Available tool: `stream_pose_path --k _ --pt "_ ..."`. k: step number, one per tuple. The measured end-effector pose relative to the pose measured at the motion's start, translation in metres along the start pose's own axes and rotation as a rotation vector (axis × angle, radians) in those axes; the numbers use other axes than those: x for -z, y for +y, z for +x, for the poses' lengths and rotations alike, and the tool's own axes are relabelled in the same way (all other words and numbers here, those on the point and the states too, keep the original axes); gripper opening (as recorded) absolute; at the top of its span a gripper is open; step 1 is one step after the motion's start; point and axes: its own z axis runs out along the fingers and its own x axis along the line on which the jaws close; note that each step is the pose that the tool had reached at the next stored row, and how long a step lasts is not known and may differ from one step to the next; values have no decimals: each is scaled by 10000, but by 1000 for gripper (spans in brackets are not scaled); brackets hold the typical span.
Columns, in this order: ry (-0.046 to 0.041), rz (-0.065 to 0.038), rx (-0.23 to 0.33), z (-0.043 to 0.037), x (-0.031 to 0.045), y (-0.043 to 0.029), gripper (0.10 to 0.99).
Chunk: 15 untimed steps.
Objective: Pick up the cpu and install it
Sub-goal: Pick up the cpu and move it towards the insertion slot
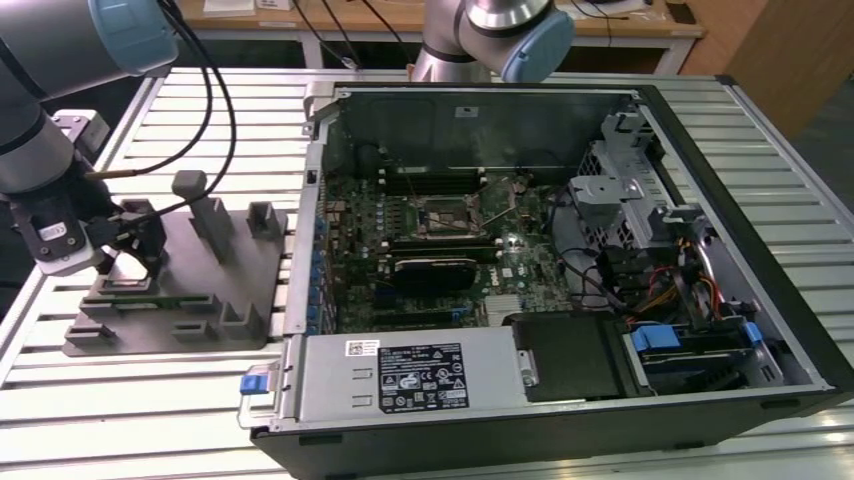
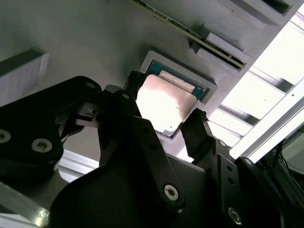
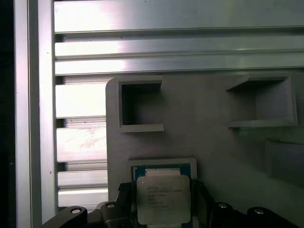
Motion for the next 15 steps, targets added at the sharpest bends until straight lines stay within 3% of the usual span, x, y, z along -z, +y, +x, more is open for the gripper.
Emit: stream_pose_path --k 5,7,15 --pt "2 1 6 2 1 0 620" --pt "1 0 10 2 1 0 541" --pt "1 -1 20 4 4 0 541"
